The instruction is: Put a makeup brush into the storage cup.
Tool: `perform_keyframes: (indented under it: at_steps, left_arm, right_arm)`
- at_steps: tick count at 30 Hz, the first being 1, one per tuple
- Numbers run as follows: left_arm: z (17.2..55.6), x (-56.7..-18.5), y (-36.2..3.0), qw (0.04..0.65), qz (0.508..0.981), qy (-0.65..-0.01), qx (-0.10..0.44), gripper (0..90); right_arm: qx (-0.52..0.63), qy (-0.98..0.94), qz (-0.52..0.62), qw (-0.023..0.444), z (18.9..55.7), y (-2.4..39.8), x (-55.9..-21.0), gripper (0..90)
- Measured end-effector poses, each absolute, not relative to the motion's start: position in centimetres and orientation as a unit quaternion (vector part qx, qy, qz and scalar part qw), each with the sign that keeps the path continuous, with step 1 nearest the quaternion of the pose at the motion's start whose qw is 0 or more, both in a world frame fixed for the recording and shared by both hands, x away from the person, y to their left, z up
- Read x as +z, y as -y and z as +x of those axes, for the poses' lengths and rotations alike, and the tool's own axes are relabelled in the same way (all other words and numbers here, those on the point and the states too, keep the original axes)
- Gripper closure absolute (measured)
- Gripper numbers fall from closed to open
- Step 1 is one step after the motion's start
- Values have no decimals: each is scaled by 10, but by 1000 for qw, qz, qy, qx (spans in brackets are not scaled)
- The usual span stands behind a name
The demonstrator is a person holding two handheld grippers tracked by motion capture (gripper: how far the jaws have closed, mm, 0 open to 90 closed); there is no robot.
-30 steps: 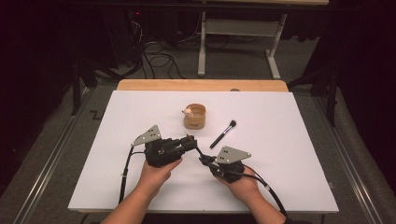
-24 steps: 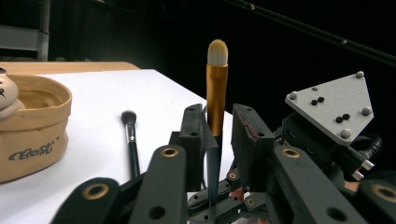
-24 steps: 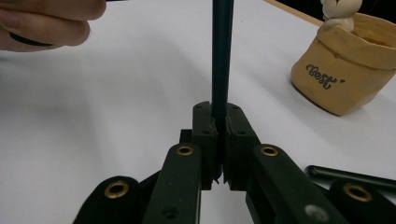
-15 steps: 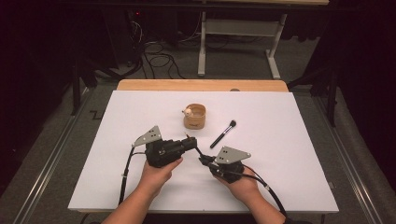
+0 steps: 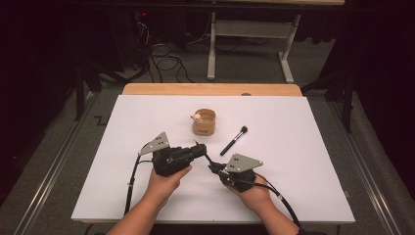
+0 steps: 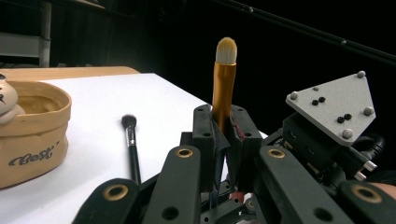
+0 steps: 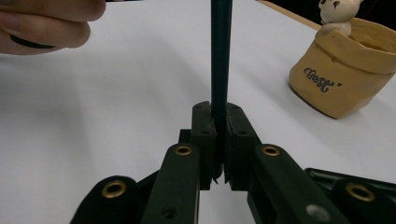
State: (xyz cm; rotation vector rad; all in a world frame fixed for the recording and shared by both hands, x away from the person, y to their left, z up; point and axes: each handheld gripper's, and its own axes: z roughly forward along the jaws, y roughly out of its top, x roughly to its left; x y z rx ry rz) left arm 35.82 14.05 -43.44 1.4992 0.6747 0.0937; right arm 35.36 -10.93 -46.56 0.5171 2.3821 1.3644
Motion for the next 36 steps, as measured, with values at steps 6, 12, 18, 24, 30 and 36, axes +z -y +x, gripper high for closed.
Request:
perform_keyframes:
  at_steps: [6,12,18,24,30,36]
  left_arm:
    - [358,-432,-145,683,663,-302,51,835]
    - [359,-429,-150,679,665,-304,62,834]
    - [360,-426,-158,675,664,-312,79,834]
    - [361,-426,-162,664,668,-322,95,834]
    - [362,-425,-169,656,668,-332,111,834]
    - [363,-425,-173,647,672,-339,121,833]
  right_arm:
    - [480,-840,188,170,353,110,-464,649]
    - [488,-833,202,165,354,114,-459,543]
    - [498,-827,206,161,355,121,-453,476]
    - [503,-823,218,152,358,129,-449,414]
    - [514,-809,240,154,364,149,-442,332]
    - [529,-791,261,164,367,171,-434,256]
